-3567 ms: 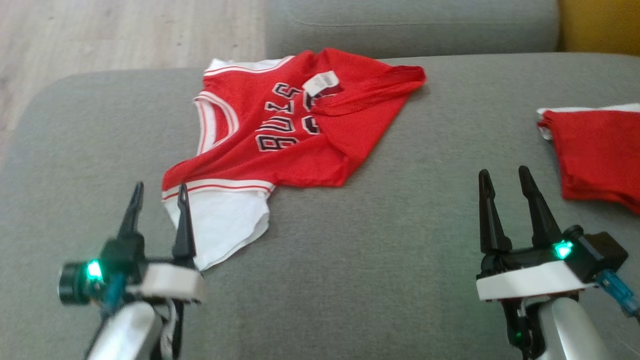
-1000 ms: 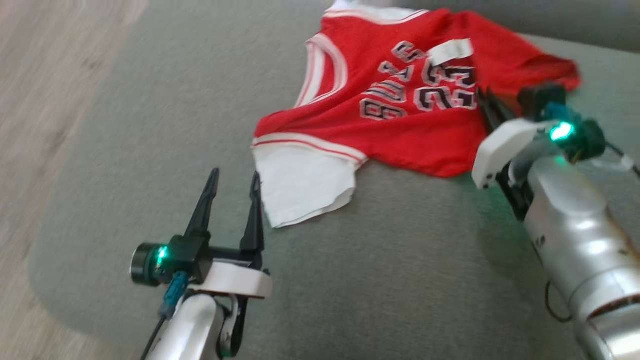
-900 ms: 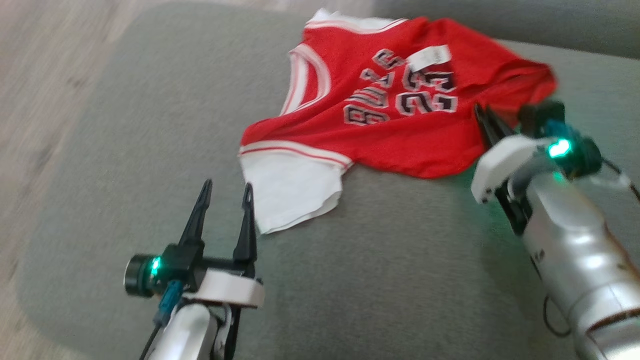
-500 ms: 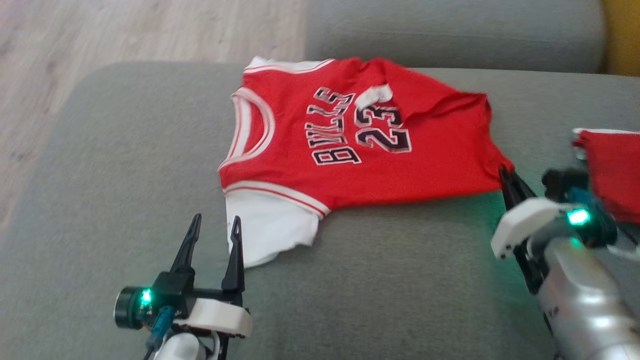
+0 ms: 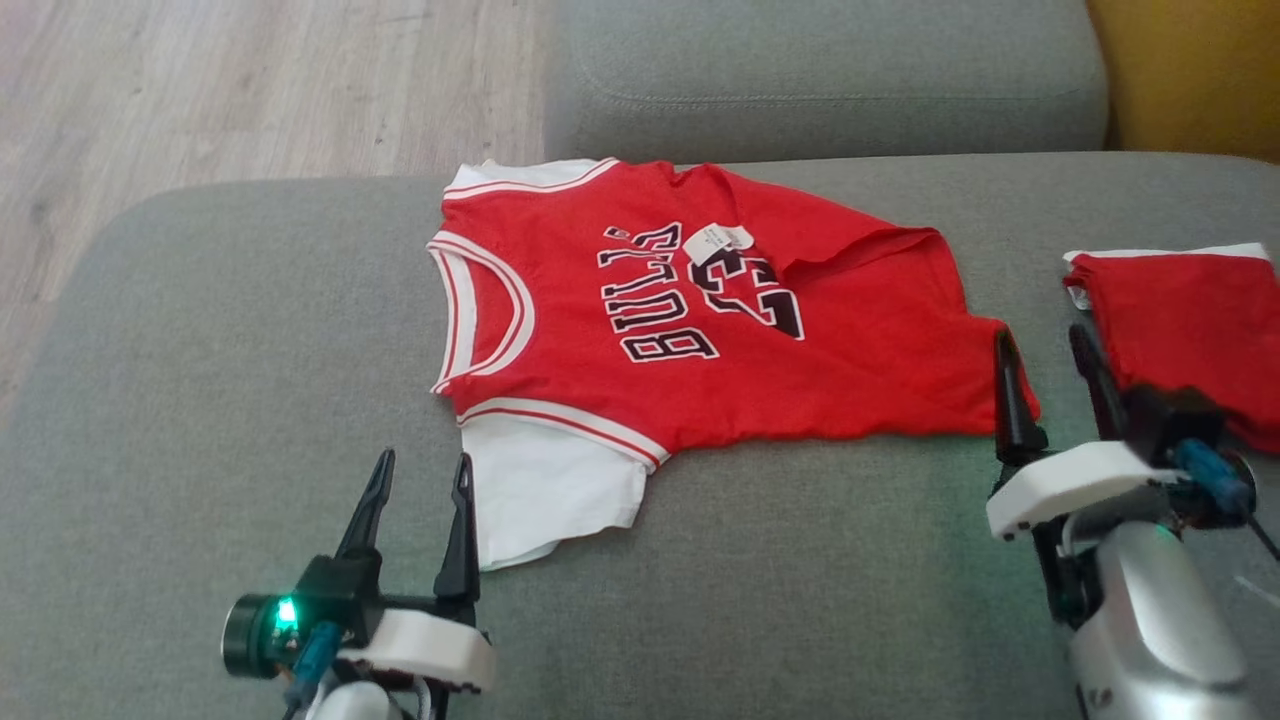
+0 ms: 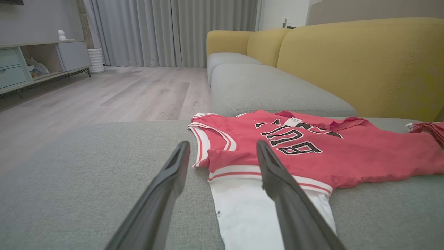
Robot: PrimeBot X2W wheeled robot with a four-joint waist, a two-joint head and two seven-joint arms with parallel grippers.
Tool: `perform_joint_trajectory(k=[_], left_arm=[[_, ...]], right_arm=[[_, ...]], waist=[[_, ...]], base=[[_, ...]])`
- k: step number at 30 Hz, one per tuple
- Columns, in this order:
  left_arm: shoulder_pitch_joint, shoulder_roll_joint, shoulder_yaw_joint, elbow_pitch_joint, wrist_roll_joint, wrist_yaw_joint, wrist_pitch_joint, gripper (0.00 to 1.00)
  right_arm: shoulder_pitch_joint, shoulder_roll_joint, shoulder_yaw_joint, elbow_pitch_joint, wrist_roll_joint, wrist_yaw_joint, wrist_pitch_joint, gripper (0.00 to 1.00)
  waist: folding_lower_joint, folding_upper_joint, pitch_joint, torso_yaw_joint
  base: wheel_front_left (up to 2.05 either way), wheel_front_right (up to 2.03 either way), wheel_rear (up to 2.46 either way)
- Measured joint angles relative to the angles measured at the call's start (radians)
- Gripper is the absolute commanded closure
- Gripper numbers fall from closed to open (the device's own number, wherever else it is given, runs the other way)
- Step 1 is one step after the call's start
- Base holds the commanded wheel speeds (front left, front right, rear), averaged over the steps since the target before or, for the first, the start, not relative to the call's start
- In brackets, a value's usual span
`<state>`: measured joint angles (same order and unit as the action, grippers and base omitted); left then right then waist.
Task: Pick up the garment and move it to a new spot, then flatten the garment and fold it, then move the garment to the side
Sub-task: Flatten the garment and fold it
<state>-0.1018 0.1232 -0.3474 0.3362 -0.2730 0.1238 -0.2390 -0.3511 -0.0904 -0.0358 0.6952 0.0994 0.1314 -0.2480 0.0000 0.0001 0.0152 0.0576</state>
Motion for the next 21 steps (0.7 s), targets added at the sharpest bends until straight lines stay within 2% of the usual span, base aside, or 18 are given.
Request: perform_joint_trajectory(k=[4, 9, 18, 21], left_arm=[[0.011, 0.001, 0.001, 0.001, -0.001, 0.001, 0.0, 0.0], [0.021, 0.0, 0.012, -0.003, -0.02, 0.009, -0.001, 0.0], [0.029, -0.003, 0.024, 0.007, -0.028, 0.008, -0.009, 0.0], [0.026, -0.004, 0.017, 0.04, -0.04, 0.006, 0.027, 0.0]], right_arm=[[0.114, 0.024, 0.031, -0.219, -0.006, 0.0, -0.002, 0.0], [0.284, 0.041, 0.042, -0.373, 0.005, 0.0, -0.003, 0.0], [0.32, 0.043, 0.058, -0.451, 0.07, 0.0, -0.003, 0.0], [0.32, 0.043, 0.058, -0.458, 0.075, 0.0, -0.003, 0.0]], waist=[[0.0, 0.0, -0.008, -0.012], [0.0, 0.0, -0.008, -0.027], [0.0001, 0.0, 0.017, -0.054], [0.0001, 0.0, 0.028, -0.056]], base=[[0.0, 0.0, 0.0], [0.0, 0.0, 0.0], [0.0, 0.0, 0.0], [0.0, 0.0, 0.0]])
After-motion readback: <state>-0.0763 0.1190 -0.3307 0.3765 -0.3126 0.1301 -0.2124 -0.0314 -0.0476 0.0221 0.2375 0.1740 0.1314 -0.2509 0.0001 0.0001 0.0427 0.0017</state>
